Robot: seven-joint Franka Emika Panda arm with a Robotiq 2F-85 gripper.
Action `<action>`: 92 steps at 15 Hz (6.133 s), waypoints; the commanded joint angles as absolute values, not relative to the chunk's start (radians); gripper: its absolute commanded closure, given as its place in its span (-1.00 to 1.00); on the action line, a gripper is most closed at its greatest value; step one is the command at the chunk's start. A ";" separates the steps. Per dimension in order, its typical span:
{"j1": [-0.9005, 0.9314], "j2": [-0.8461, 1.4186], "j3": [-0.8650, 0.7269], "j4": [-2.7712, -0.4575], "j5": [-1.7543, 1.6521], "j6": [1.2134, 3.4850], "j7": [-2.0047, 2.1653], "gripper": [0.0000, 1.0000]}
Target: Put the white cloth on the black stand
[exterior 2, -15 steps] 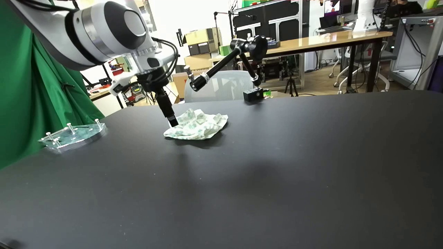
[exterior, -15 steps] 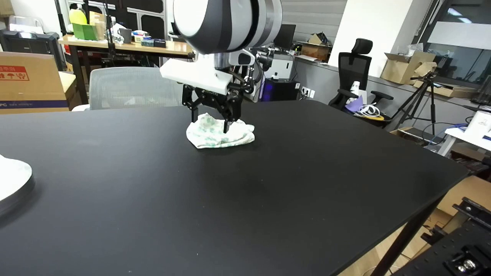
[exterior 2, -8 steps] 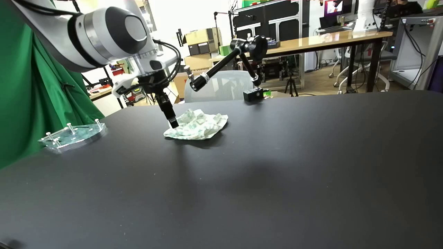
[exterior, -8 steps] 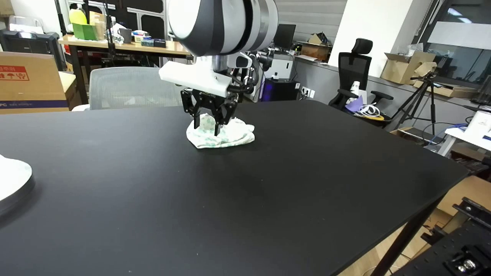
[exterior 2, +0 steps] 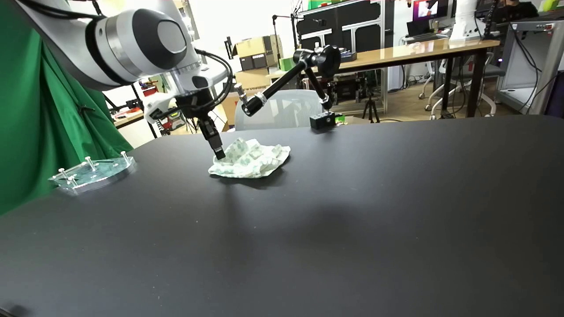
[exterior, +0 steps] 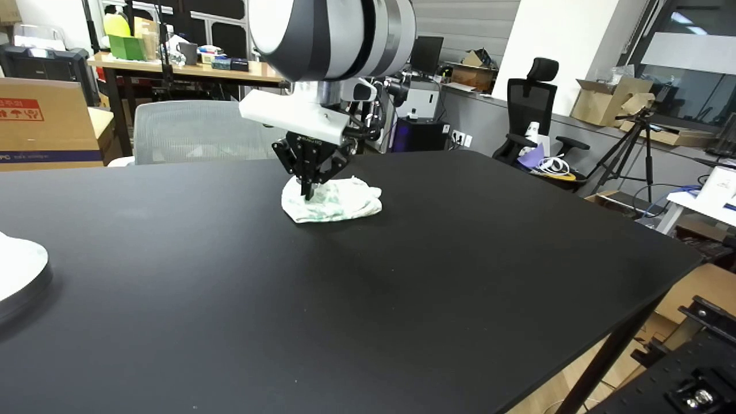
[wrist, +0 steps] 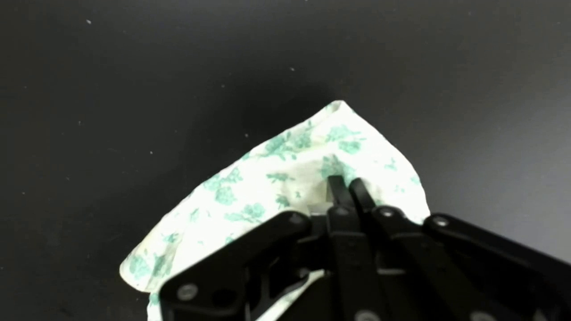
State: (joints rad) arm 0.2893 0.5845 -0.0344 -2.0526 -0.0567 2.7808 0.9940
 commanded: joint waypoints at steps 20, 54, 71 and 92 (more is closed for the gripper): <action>0.497 0.072 -0.261 -2.128 -0.405 2.795 1.390 1.00; 0.017 -0.056 0.114 -2.226 -0.478 2.428 1.484 1.00; 0.046 0.091 0.062 -2.202 -0.474 2.632 1.553 1.00; 0.114 0.105 -0.002 -2.179 -0.402 2.624 1.533 -1.00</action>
State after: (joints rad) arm 0.0937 0.1304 0.0158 -2.2013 -0.3826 2.6648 1.5107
